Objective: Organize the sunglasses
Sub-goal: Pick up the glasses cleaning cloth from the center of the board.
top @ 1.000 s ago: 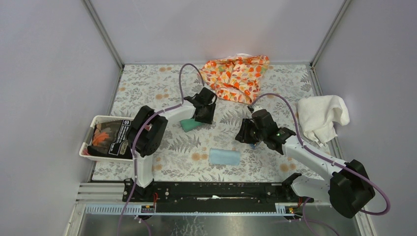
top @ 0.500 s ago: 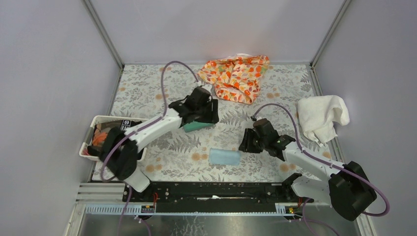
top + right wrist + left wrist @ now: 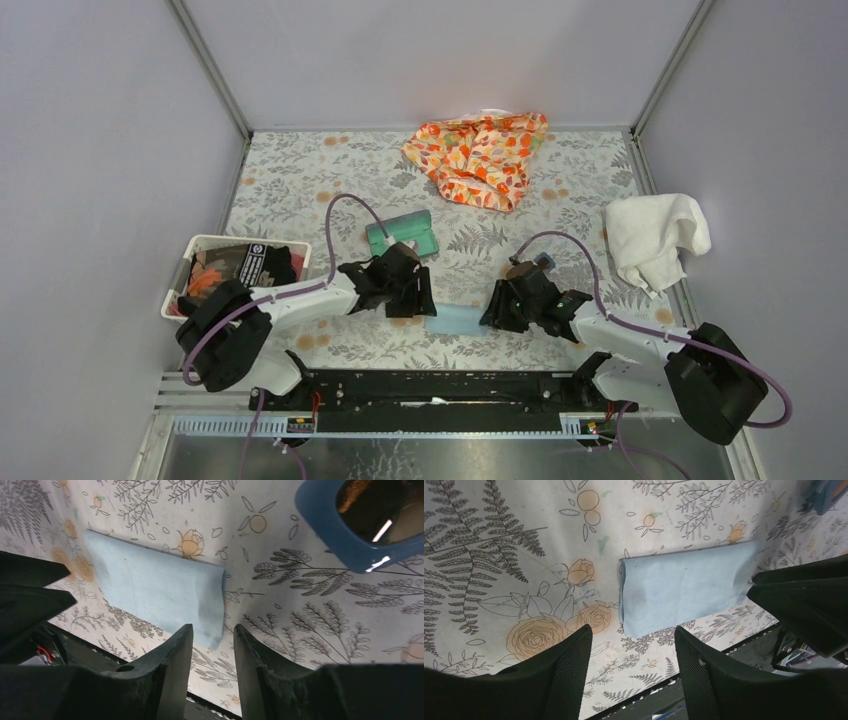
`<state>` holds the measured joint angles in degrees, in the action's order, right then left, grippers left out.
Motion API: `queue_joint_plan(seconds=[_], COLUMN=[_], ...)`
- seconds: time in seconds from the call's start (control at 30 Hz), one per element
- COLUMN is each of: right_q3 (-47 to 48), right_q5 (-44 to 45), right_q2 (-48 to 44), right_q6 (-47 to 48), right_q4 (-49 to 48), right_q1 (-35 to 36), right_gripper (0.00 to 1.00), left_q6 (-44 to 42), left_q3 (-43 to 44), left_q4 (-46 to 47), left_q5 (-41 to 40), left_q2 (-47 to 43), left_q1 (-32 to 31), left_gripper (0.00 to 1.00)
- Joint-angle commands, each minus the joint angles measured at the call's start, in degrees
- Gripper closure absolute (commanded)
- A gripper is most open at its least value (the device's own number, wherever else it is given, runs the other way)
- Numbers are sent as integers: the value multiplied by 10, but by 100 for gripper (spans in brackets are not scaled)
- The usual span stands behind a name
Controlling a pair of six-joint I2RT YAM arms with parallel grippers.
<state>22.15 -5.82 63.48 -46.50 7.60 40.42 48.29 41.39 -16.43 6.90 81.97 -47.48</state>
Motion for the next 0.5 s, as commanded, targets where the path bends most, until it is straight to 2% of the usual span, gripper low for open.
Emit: queue_joint_plan(seconds=[0.0,0.2,0.47], right_q3=[2,6,1], right_q5=[15,30,35], right_q2=[24,22,24], right_q6=[-36,-37,-38], right_q4=[-36,-29,-30], right_q1=[16,16,16], right_gripper=[57,57,57], left_q6=[32,39,31], left_q3=[-16,-40,-36], left_q4=[59,101,107], left_q5=[12,34,37], left_q2=[14,47,75], left_q1=[-9,-12,-12], left_gripper=[36,40,50])
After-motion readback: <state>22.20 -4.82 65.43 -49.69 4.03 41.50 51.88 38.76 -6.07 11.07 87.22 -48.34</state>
